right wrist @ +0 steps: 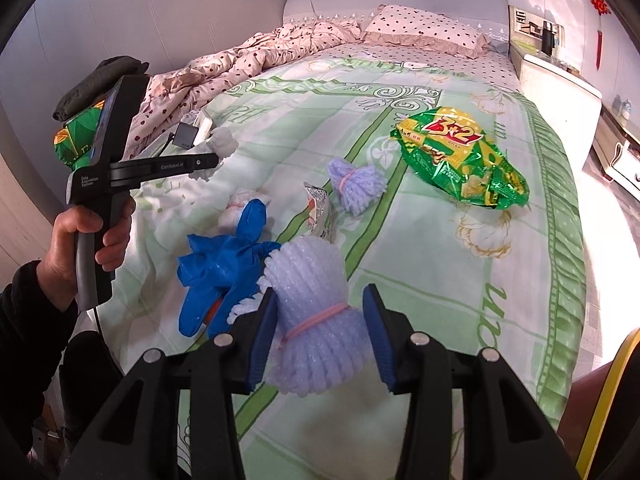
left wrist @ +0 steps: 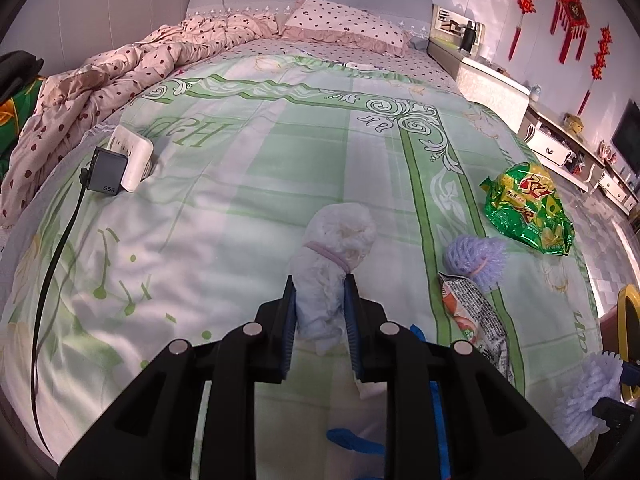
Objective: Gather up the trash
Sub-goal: 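Carry the white tissue and lilac yarn ball over the yellow-rimmed bin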
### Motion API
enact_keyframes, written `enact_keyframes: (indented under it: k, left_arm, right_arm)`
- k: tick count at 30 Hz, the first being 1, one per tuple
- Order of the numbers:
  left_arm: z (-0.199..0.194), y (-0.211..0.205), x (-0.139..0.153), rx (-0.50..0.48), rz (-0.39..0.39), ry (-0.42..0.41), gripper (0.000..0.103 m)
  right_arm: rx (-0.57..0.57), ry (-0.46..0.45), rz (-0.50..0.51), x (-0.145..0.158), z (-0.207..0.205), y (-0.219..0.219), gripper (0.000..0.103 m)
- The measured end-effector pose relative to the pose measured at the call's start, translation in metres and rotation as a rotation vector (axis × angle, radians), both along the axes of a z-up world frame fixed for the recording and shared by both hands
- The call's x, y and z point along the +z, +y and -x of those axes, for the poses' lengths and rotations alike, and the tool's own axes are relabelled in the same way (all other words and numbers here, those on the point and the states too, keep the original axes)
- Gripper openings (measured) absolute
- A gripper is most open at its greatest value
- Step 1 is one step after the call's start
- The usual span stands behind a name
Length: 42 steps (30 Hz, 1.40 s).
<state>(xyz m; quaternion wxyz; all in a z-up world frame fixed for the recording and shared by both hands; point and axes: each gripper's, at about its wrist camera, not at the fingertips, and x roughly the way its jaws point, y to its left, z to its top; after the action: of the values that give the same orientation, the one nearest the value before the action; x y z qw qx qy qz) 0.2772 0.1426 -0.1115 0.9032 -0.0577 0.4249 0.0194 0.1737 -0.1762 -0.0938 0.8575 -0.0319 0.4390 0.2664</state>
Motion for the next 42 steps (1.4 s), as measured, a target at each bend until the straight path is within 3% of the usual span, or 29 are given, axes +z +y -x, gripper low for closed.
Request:
enact_keyframes:
  k: [17, 42]
  left_arm:
    - [0.045, -0.089, 0.071, -0.134, 0.007, -0.095, 0.021]
    - [0.089, -0.275, 0.132, -0.457, 0.085, -0.162, 0.021]
  right_arm:
    - [-0.131, -0.122, -0.087, 0.073, 0.037, -0.073, 0.041]
    - [-0.457, -0.253, -0.137, 0.131, 0.081, -0.241, 0.042]
